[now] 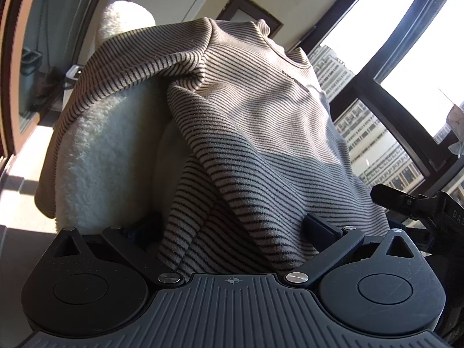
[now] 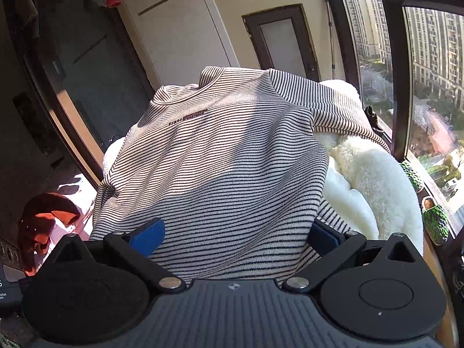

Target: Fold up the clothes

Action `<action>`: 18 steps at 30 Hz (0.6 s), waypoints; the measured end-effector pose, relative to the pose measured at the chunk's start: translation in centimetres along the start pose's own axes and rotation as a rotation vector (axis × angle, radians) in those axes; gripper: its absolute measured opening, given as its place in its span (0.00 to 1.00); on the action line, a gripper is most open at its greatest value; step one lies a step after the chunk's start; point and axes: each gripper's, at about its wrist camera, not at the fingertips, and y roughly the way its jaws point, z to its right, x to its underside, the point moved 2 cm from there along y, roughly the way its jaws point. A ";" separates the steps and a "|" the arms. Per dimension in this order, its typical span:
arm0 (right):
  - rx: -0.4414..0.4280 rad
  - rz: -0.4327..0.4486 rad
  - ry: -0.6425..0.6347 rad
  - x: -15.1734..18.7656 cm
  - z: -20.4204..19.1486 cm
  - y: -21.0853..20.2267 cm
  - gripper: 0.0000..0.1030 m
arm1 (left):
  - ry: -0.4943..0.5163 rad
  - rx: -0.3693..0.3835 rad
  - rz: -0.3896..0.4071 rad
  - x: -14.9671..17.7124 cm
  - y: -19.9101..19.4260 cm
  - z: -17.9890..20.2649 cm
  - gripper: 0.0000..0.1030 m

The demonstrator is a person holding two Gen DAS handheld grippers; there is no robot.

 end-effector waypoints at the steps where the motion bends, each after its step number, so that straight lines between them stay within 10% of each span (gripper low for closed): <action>1: -0.013 0.014 0.024 -0.6 1.1 -0.1 0.99 | -0.004 -0.015 0.005 -0.1 -0.1 0.3 1.00; 5: -0.034 0.068 0.126 -3.5 7.7 0.0 0.63 | -0.041 -0.097 0.035 -2.0 -1.6 2.6 1.00; 12: -0.076 0.032 0.560 -4.4 22.6 3.3 0.63 | -0.041 -0.086 0.098 -5.5 -0.7 11.1 1.00; 18: -0.168 -0.065 1.013 0.7 31.9 8.8 0.63 | 0.147 -0.264 0.156 -4.9 2.8 17.3 1.00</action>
